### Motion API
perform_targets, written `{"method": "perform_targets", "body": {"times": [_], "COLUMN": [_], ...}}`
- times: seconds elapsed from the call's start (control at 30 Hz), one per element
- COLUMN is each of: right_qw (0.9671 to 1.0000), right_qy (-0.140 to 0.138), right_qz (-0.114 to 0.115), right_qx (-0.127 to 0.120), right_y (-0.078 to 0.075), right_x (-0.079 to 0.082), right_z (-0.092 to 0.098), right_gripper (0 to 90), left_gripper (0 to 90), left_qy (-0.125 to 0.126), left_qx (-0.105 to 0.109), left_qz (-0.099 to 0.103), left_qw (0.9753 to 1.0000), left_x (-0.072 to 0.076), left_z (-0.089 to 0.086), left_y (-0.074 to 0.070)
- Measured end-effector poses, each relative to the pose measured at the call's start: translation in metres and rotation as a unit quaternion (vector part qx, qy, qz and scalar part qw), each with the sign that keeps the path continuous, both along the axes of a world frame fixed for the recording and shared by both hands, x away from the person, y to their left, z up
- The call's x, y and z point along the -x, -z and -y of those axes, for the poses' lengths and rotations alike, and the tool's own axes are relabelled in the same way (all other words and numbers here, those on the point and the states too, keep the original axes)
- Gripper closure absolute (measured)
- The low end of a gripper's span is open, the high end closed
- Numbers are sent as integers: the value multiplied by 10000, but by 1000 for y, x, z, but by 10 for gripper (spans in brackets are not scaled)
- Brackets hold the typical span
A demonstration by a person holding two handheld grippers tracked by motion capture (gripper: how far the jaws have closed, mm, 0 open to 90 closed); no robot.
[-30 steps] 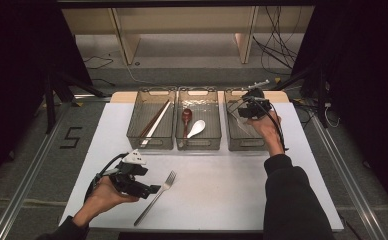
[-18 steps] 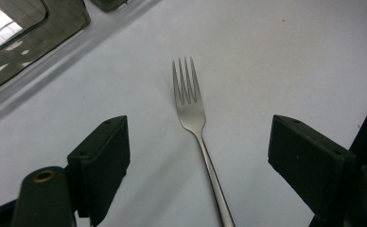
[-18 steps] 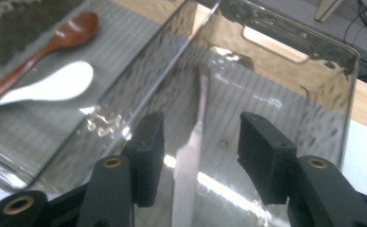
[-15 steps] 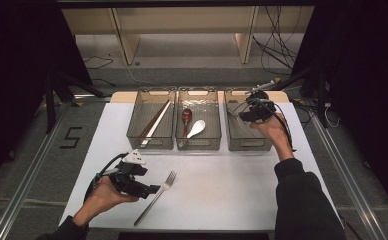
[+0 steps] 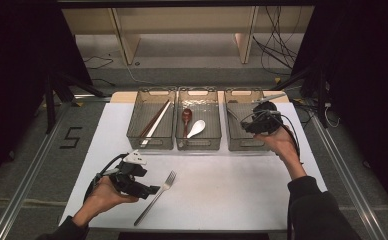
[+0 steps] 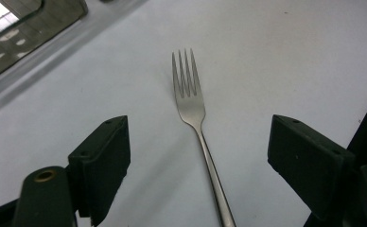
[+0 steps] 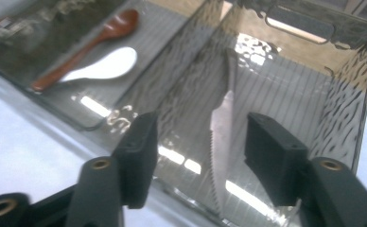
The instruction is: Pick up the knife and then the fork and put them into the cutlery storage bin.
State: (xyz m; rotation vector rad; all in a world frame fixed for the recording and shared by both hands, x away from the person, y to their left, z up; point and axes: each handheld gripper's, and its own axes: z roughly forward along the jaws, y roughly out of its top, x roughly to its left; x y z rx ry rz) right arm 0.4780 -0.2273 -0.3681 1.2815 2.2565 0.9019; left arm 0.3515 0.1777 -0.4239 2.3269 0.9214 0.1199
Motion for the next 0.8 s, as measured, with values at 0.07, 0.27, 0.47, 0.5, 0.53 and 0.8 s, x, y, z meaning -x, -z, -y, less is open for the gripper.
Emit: {"method": "perform_targets", "body": {"times": [0.07,0.27,0.47,0.5,0.53,0.8], "right_qw": [10000,9991,9976,9973,9969,9958], "right_qy": [14,-150,-374,-404,-454,-575], "right_qz": [70,302,394,411,410,414], "right_qx": [-64,-252,-439,-462,-492,-574], "right_y": [-2,-3,5,6,8,13], "right_x": [9,37,62,65,68,88], "right_z": [0,0,-2,-2,-2,-3], "right_gripper": [402,376,359,358,356,329], "left_gripper": [226,269,267,263,260,255], "left_qy": [1,62,106,127,164,196], "left_qx": [-67,-245,-397,-438,-499,-693], "left_qz": [-105,-369,-496,-533,-573,-792], "left_qw": [9999,9990,9979,9975,9970,9943], "left_x": [0,1,2,2,2,3], "left_z": [0,4,8,9,9,13], "left_y": [1,4,7,8,9,16]}}
